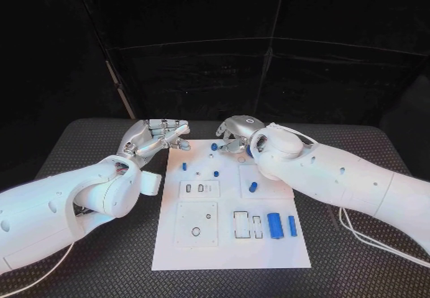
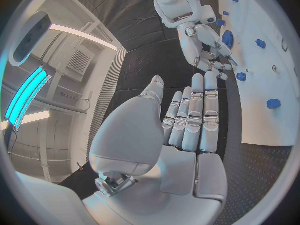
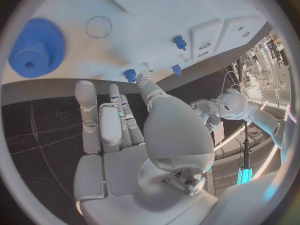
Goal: Assemble the parts on the task board
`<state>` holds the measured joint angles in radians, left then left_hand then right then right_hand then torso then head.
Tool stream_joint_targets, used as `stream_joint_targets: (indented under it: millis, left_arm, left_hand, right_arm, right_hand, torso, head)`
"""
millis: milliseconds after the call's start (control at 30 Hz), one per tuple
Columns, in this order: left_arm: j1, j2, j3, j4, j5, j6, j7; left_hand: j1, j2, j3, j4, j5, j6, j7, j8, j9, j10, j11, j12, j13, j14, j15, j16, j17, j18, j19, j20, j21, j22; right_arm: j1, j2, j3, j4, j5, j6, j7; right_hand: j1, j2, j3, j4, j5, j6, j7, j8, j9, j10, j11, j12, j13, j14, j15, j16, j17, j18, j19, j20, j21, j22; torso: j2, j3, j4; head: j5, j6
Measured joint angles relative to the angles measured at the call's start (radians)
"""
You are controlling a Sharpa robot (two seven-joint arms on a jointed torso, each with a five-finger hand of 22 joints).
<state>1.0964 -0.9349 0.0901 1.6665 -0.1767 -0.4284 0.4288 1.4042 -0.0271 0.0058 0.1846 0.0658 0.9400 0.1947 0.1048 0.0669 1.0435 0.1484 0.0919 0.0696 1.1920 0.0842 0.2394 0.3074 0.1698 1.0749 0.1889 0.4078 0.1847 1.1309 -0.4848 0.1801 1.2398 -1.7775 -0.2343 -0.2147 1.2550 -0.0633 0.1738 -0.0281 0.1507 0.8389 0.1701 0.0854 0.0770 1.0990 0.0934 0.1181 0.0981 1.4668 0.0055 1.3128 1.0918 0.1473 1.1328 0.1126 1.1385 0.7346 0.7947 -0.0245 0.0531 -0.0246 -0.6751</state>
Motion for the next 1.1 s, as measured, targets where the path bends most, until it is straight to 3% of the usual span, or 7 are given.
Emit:
stream_joint_targets:
  millis: [200,367,467,533,733,867,1100]
  left_arm:
    - [0.0,-0.005,0.0,0.0,0.0,0.001,-0.001]
    - [0.0,-0.008,0.0,-0.002,0.0,0.003,-0.001]
    - [0.0,-0.008,0.0,-0.004,0.0,0.004,-0.002]
    - [0.0,-0.007,0.0,-0.005,0.0,0.005,-0.002]
    - [0.0,-0.004,0.0,-0.009,0.0,0.007,-0.002]
    - [0.0,-0.003,0.0,-0.012,0.0,0.009,-0.002]
    - [0.0,-0.001,0.0,-0.016,0.0,0.01,-0.002]
  left_hand:
    - [0.003,0.003,0.0,0.0,0.0,0.0,0.0,-0.004,0.0,0.0,0.0,0.0,0.0,0.0,0.0,0.0,0.002,0.0,0.0,0.0,0.0,0.0]
    - [0.005,0.005,0.003,-0.003,0.0,0.0,0.0,-0.004,0.0,0.0,0.0,0.0,0.0,0.0,0.0,0.0,0.006,0.0,0.0,0.0,0.004,0.001]
    - [0.005,0.005,0.003,-0.003,0.0,0.0,0.0,-0.004,0.0,0.0,0.0,0.0,0.0,0.0,0.0,0.0,0.006,0.0,0.0,0.0,0.004,0.001]
    - [0.005,0.005,0.003,-0.003,0.0,0.0,0.0,-0.004,0.0,0.0,0.0,0.0,0.0,0.0,0.0,0.0,0.006,0.0,0.0,0.0,0.004,0.001]
    - [0.005,0.005,0.003,-0.003,0.0,0.0,0.0,-0.004,0.0,0.0,0.0,0.0,0.0,0.0,0.0,0.0,0.007,0.0,0.0,0.0,0.004,0.001]
    - [0.005,0.005,0.003,-0.003,0.0,0.0,0.0,-0.004,0.0,0.0,0.0,0.0,0.0,0.0,0.0,0.0,0.007,0.0,0.0,0.0,0.004,0.001]
    - [0.005,0.005,0.0,-0.006,0.0,0.0,0.0,-0.004,0.0,0.0,0.0,0.0,0.0,0.0,0.0,0.0,0.008,0.0,0.0,0.0,0.004,0.002]
  right_arm:
    - [0.0,-0.155,0.001,0.134,0.059,-0.037,-0.001]
    - [0.0,-0.255,0.002,0.192,0.152,-0.041,-0.014]
    - [0.0,-0.29,0.003,0.198,0.207,-0.03,-0.029]
    - [0.0,-0.299,0.003,0.196,0.232,-0.02,-0.038]
    - [0.0,-0.293,0.003,0.175,0.274,0.023,-0.067]
    - [0.0,-0.279,0.003,0.16,0.281,0.047,-0.082]
    - [0.0,-0.256,0.003,0.142,0.281,0.063,-0.097]
  right_hand:
    - [0.013,-0.009,-0.009,0.028,0.044,0.095,0.002,0.034,0.011,0.103,-0.003,0.064,0.021,0.0,0.0,0.0,-0.005,0.0,0.013,0.005,0.019,0.026]
    - [0.013,-0.064,-0.05,0.07,0.081,0.112,-0.022,0.042,0.01,0.228,-0.036,0.172,0.092,0.0,-0.023,0.018,0.026,0.0,0.04,-0.021,0.047,0.066]
    - [0.034,-0.086,-0.109,0.128,0.118,0.101,-0.033,0.042,0.003,0.226,-0.044,0.293,0.203,0.0,-0.026,0.059,0.091,-0.001,0.066,-0.029,0.072,0.107]
    - [0.066,-0.088,-0.157,0.182,0.126,0.083,-0.034,0.043,-0.002,0.201,-0.042,0.444,0.346,0.0,-0.029,0.1,0.159,-0.016,0.093,-0.03,0.1,0.155]
    - [0.147,-0.098,-0.23,0.313,0.126,0.043,-0.011,0.06,-0.004,0.164,-0.029,0.847,0.766,-0.001,-0.024,0.164,0.216,-0.016,0.118,-0.014,0.144,0.228]
    - [0.149,-0.098,-0.236,0.319,0.126,0.03,-0.007,0.071,-0.004,0.168,-0.025,0.936,0.862,0.0,-0.018,0.18,0.216,-0.032,0.127,-0.012,0.155,0.248]
    - [0.16,-0.087,-0.236,0.319,0.145,0.023,-0.007,0.081,-0.004,0.181,-0.02,1.006,0.938,0.0,-0.018,0.189,0.216,-0.031,0.136,-0.011,0.168,0.271]
  torso:
    - [-0.001,0.002,-0.0053]
    - [-0.004,0.0038,-0.0107]
    - [-0.005,0.0052,-0.013]
    - [-0.005,0.0055,-0.0131]
    - [-0.005,0.0047,-0.0126]
    - [-0.004,0.0045,-0.0113]
    - [-0.004,0.0033,-0.0104]
  head:
    - [-0.007,0.011]
    - [-0.009,0.017]
    - [-0.009,0.019]
    - [-0.012,0.019]
    - [-0.017,0.019]
    - [-0.017,0.017]
    - [-0.016,0.015]
